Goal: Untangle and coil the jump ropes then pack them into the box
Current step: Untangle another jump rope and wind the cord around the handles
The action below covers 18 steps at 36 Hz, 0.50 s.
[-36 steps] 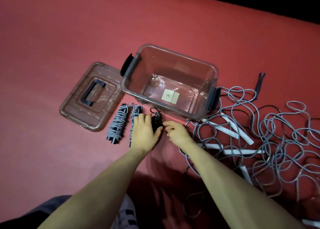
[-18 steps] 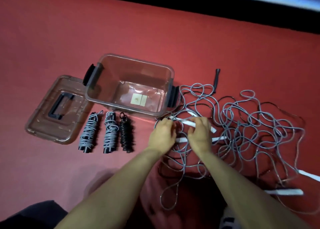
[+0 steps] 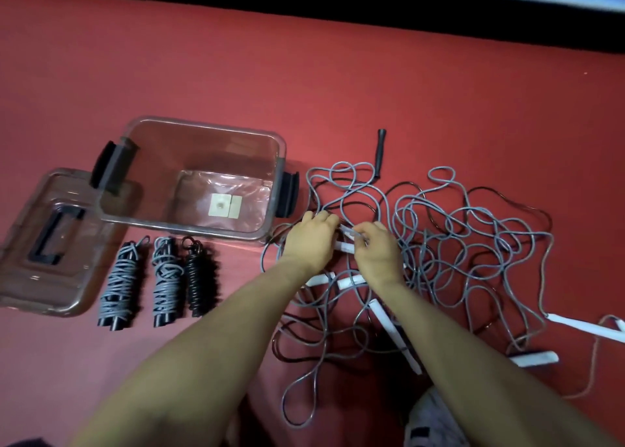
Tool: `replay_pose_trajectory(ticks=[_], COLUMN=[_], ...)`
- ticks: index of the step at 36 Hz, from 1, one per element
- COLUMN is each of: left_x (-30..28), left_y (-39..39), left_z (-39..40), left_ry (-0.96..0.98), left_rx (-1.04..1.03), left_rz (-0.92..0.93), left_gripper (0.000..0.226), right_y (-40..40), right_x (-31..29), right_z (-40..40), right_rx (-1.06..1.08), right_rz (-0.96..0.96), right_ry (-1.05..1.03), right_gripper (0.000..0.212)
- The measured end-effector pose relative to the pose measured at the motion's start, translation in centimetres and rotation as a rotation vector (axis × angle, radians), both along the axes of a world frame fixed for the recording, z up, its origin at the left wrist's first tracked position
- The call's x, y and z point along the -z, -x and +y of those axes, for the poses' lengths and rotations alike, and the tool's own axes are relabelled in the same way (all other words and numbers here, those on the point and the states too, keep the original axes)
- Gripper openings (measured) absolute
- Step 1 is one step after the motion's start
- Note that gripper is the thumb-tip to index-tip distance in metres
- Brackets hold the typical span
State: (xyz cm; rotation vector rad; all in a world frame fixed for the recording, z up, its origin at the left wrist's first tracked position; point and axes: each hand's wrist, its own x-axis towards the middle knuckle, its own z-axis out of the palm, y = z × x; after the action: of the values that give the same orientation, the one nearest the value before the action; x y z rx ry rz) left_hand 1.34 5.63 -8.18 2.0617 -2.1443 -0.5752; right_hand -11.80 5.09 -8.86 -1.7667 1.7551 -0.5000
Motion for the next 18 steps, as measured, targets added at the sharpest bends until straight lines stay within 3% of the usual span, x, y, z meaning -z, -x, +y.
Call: replay_pose_trajectory(ticks=[9, 18], left_x=[-7.6, -19.2], left_y=[-1.8, -3.3], left_z=[0.5, 2.3], left_ry=[0.074, 0.302], left_rx=[-0.024, 0.043], left_rz=[0.039, 0.330], left_gripper=[0.019, 0.015], right_y=[-0.1, -0.7], right_x=[-7.4, -17.2], right_z=[1.1, 1.6], right_rx=[-0.006, -0.015], right_rz=[-0.172, -0.240], right_ry=[0.206, 0.354], right_gripper=[0.013, 0.011])
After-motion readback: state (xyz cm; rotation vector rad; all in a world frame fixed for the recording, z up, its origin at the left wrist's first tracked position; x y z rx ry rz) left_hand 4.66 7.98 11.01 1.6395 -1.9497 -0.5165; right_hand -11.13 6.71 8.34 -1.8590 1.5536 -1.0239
